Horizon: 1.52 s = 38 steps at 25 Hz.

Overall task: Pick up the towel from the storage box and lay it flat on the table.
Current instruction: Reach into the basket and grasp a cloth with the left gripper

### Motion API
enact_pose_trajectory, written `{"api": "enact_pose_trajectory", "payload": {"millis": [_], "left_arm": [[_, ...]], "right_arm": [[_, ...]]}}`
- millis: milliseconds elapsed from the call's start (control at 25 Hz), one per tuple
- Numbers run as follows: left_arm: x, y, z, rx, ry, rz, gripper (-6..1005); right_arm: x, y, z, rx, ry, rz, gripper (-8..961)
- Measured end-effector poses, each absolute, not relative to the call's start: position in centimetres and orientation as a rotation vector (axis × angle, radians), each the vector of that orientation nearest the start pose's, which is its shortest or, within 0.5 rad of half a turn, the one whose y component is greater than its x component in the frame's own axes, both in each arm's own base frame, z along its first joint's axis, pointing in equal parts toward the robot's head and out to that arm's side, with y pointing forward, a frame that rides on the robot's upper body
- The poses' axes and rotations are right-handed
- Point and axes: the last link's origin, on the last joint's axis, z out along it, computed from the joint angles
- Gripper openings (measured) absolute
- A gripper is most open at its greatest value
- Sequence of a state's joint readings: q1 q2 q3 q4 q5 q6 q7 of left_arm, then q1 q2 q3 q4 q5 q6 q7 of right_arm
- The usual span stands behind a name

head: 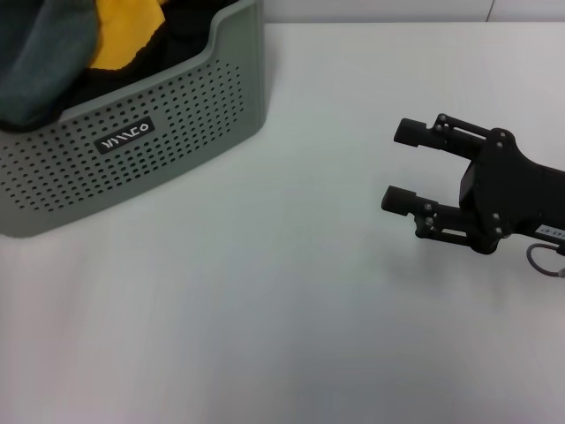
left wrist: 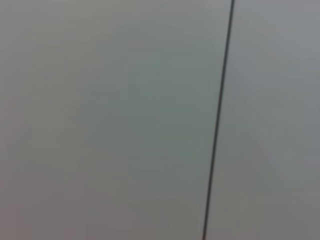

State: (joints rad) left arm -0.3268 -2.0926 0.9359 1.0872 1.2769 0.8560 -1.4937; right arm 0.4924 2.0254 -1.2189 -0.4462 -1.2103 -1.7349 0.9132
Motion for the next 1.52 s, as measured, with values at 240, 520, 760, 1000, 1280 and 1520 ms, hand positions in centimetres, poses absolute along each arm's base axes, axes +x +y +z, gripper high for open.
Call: {"api": "enact_pose_trajectory", "payload": {"millis": [240, 520, 760, 1000, 1280, 1520], "left_arm": [[-26.2, 38.7, 13.0, -1.767, -0.630, -0.873, 652], [-26.6, 38.9, 12.1, -1.783, -0.659, -0.843, 632], [-27.0, 39.0, 11.9, -1.777, -0.687, -0.843, 614], [-27.8, 38.5, 12.9, -1.717, -0.719, -0.883, 597], [-28.0, 38.4, 13.0, -1.705, -0.727, -0.901, 318], [-27.8, 38.4, 12.9, -1.707, -0.724, -0.911, 94]], "right_arm": [[20.8, 30.0, -1.0, -2.616, 0.045, 1.336, 693], [20.7, 30.1, -1.0, -2.616, 0.042, 1.337, 689], [20.7, 30.1, -1.0, -2.615, 0.041, 1.338, 685], [20.7, 30.1, -1.0, -2.612, 0.040, 1.340, 682], [20.8, 30.0, -1.0, -2.610, 0.045, 1.341, 678], [20.9, 30.0, -1.0, -2.605, 0.051, 1.341, 674]]}}
